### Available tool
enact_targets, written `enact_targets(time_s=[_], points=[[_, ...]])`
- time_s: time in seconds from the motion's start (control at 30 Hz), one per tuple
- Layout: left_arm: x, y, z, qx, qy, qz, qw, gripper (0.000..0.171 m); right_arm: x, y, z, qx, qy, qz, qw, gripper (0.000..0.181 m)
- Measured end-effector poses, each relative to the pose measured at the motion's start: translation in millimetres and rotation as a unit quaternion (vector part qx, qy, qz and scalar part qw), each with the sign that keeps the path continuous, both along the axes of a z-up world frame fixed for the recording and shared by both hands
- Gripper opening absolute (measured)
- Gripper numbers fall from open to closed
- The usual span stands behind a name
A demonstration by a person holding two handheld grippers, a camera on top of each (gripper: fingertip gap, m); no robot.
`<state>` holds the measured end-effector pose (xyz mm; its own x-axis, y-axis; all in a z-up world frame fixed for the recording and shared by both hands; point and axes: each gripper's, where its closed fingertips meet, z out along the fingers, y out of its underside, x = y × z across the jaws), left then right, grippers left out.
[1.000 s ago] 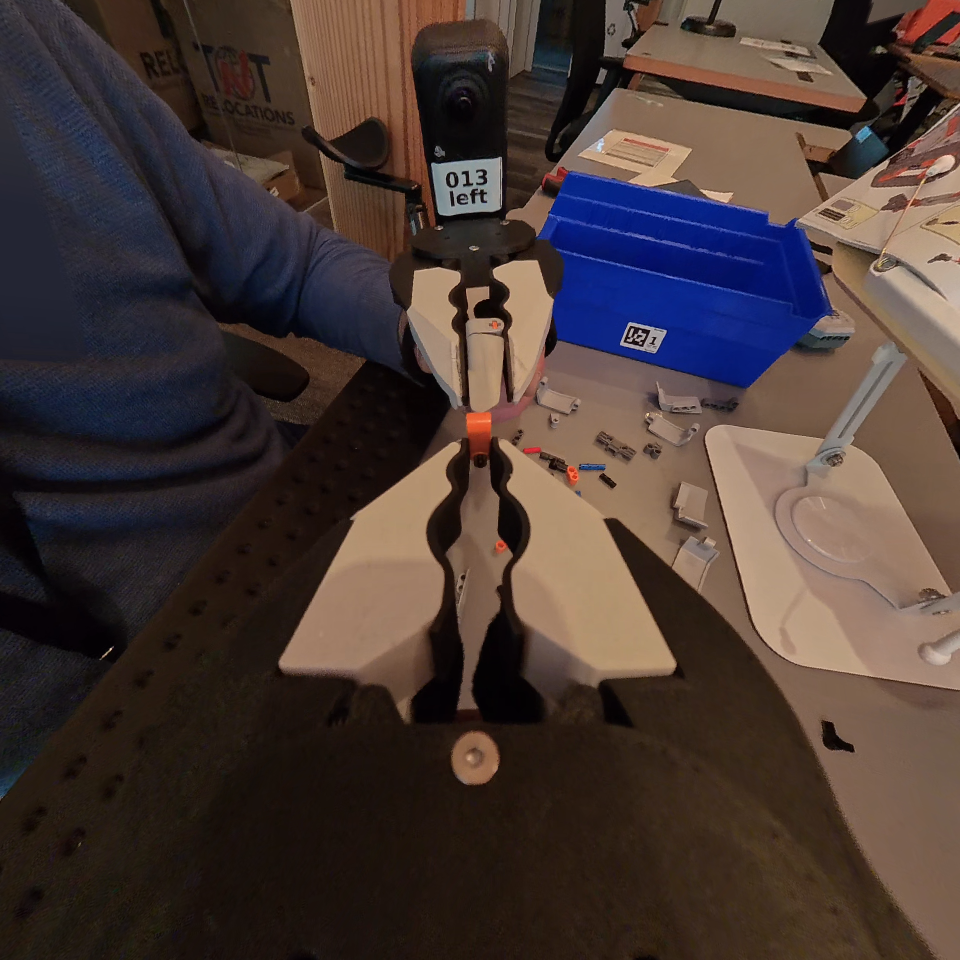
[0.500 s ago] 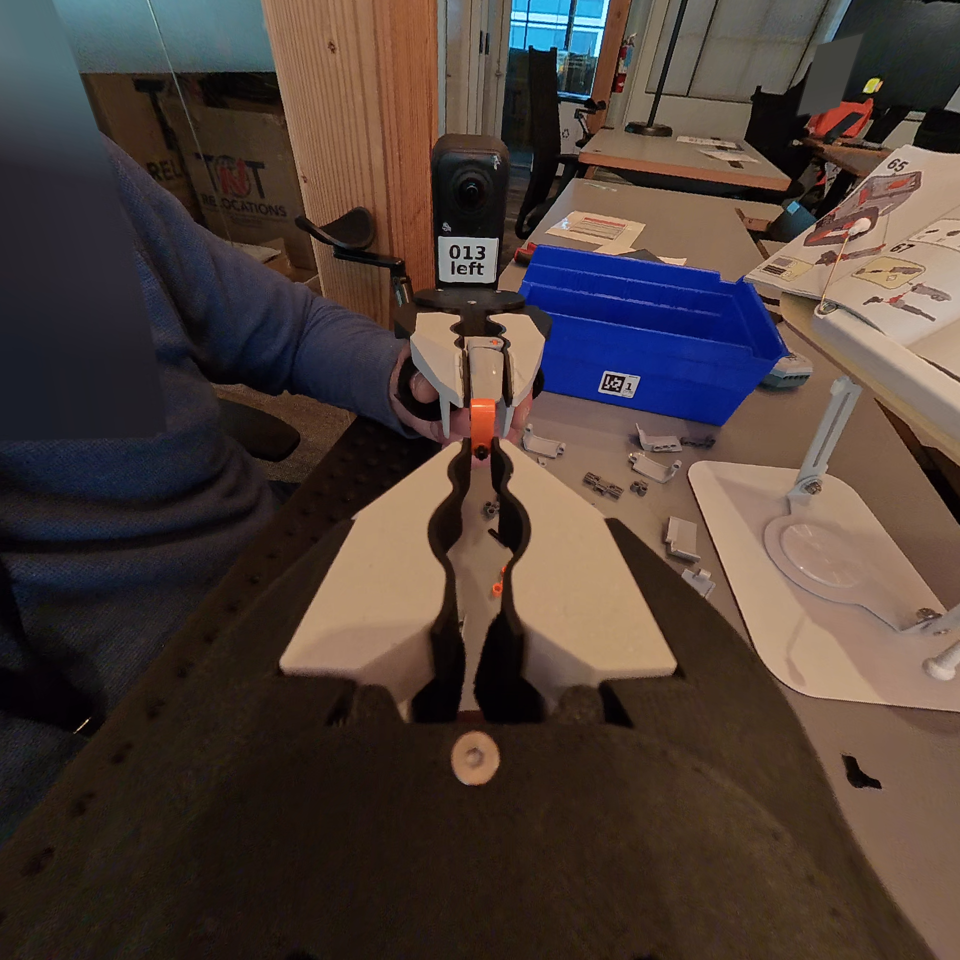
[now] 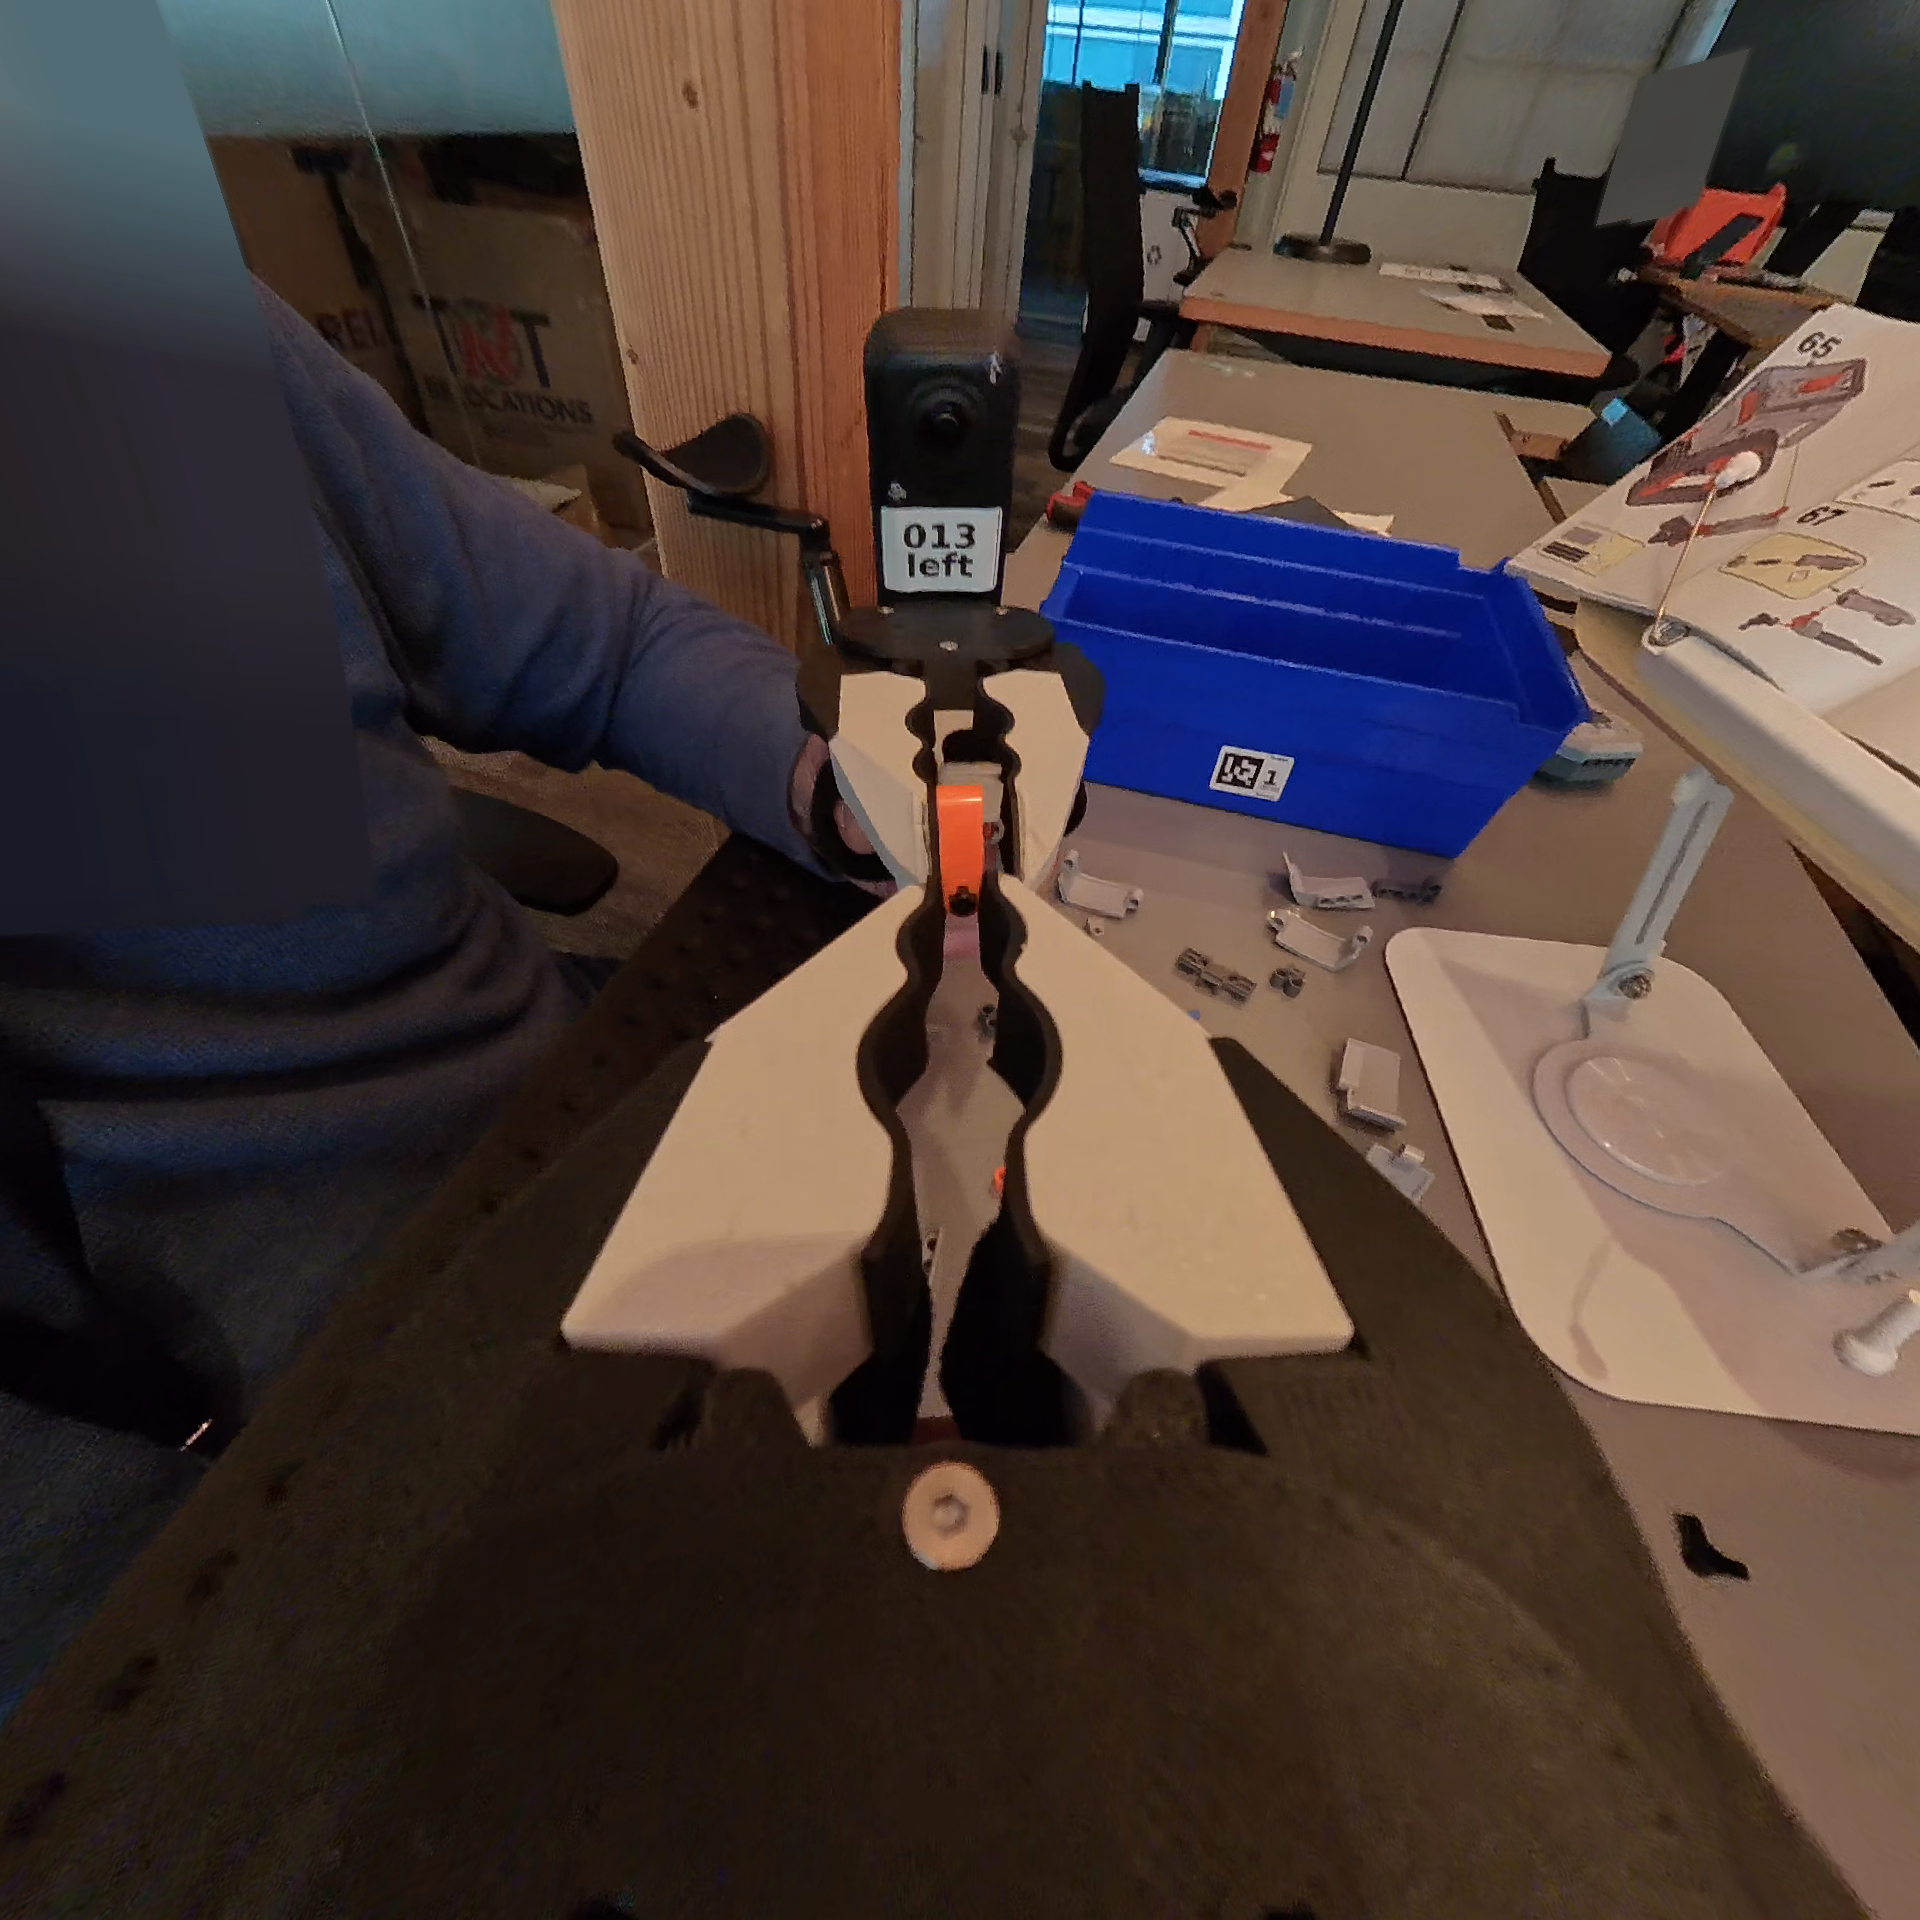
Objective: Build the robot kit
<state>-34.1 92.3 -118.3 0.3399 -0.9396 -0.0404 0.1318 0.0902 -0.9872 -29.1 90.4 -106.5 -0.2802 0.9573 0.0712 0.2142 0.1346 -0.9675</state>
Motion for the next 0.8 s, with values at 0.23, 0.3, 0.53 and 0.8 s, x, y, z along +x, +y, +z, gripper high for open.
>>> enact_targets(time_s=[0.23, 0.3, 0.53, 0.8], points=[[0.9, 2.6, -5.8, 0.004, 0.021, 0.016, 1.0, 0.013, 0.0, 2.6, -12.1, 0.022, -0.019, -0.011, 1.0, 0.004], [0.1, 3.7, -7.8, 0.007, 0.029, 0.023, 0.999, 0.013, -1.3, 4.0, -15.9, 0.026, -0.027, -0.015, 0.999, 0.004], [-3.7, 13.4, -11.4, -0.011, 0.037, 0.037, 0.999, 0.014, -4.1, 15.8, -21.7, 0.041, -0.038, -0.047, 0.997, 0.006], [-24.6, 28.3, -29.5, -0.046, 0.097, 0.091, 0.99, 0.014, 27.6, 24.5, -79.8, 0.068, -0.197, -0.087, 0.974, 0.019]])
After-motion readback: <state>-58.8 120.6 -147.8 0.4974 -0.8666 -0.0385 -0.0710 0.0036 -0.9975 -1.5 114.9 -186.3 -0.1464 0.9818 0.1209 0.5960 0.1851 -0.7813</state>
